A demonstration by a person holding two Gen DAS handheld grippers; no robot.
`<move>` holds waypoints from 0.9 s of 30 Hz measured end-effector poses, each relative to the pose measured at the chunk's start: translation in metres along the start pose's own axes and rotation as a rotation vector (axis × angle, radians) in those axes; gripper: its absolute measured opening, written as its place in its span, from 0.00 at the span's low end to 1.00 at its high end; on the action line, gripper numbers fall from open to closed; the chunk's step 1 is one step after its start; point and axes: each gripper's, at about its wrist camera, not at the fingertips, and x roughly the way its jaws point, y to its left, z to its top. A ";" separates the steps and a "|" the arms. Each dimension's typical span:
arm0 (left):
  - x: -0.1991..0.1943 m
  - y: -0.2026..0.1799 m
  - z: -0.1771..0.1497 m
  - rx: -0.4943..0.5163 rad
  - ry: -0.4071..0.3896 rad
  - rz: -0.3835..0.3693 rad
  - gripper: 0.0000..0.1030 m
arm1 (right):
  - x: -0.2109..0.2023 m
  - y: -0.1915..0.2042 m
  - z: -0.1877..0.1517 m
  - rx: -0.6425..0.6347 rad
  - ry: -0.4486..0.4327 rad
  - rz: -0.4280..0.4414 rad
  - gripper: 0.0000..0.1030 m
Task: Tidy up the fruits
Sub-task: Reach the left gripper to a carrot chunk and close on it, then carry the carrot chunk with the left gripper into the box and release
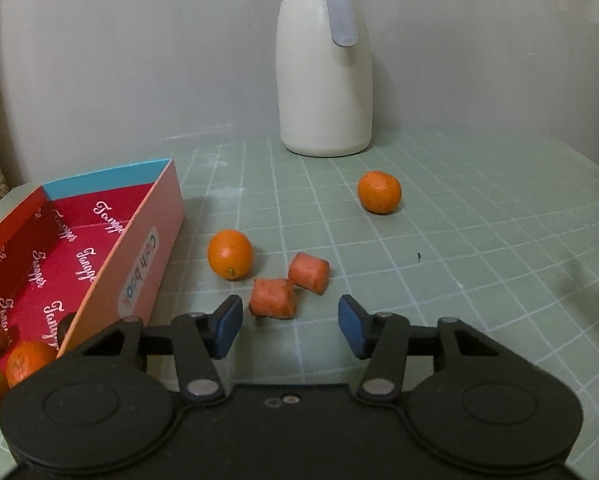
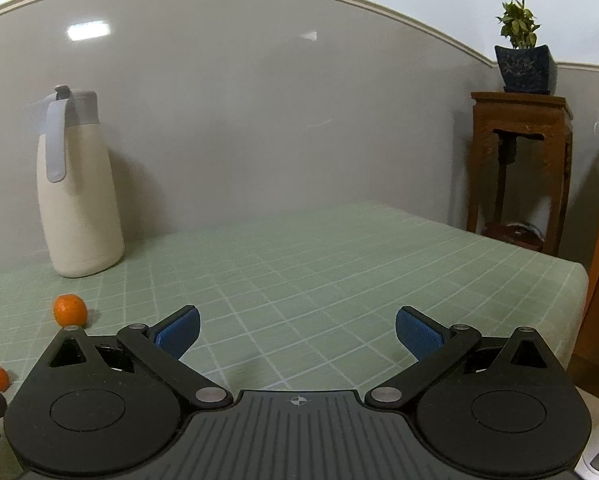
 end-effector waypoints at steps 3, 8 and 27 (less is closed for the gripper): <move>0.002 0.001 0.001 -0.011 0.000 -0.010 0.34 | -0.001 0.002 -0.001 -0.006 0.001 0.009 1.00; 0.003 0.003 0.002 -0.026 -0.007 -0.006 0.12 | -0.001 0.002 -0.002 -0.013 0.005 0.013 1.00; -0.054 0.058 0.009 -0.151 -0.211 0.196 0.12 | -0.010 0.020 -0.005 -0.041 -0.009 0.074 1.00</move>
